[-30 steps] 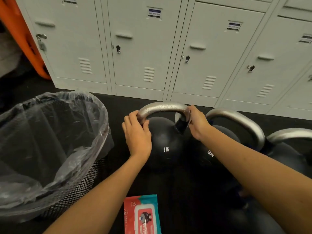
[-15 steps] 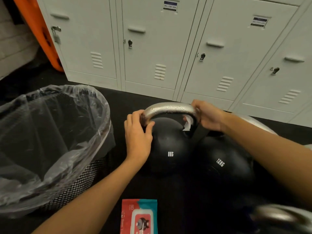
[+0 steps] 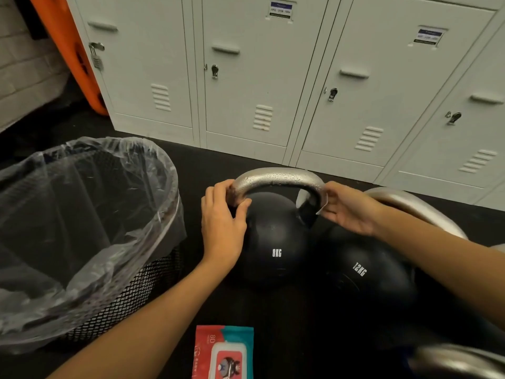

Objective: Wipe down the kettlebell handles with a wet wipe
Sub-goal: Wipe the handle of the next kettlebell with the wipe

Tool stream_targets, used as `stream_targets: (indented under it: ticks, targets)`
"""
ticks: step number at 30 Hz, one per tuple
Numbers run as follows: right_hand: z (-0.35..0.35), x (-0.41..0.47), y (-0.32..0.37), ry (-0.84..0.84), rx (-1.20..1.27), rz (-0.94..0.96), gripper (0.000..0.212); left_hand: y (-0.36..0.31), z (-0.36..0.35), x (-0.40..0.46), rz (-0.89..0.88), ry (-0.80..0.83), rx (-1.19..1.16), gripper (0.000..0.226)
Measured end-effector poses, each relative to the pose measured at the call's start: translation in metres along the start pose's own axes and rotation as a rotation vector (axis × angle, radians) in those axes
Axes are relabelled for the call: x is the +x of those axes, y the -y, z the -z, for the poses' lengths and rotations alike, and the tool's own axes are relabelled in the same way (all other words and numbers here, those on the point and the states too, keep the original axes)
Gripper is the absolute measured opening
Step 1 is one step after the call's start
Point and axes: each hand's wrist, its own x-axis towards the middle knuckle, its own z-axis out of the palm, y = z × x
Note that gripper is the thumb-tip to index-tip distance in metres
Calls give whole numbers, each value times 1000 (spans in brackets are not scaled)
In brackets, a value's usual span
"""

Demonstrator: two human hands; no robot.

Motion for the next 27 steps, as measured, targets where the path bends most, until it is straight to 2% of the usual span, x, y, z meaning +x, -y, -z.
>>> stream_targets:
  ticks: [2, 5, 8, 10, 15, 21, 27]
  targets:
    - [-7, 1, 5, -35, -40, 1, 18, 1, 0, 1, 3, 3, 2, 37]
    - [-19, -2, 20, -75, -141, 121, 20, 2, 1, 1, 3, 8, 1, 36]
    - [-23, -8, 25, -103, -257, 242, 35, 1, 1, 1, 2, 13, -2, 36]
    - [-21, -16, 18, -97, -269, 286, 37, 2, 2, 0, -3, 12, -2, 35]
    - [-11, -37, 0, -127, -98, 351, 25, 3, 2, 1, -4, 17, -7, 35]
    - [-5, -34, -6, -184, -51, 213, 38, 2, 2, 2, -2, 18, -7, 36]
    - [-17, -28, 9, -183, 122, 292, 25, 3, 2, 2, -4, 21, -7, 36]
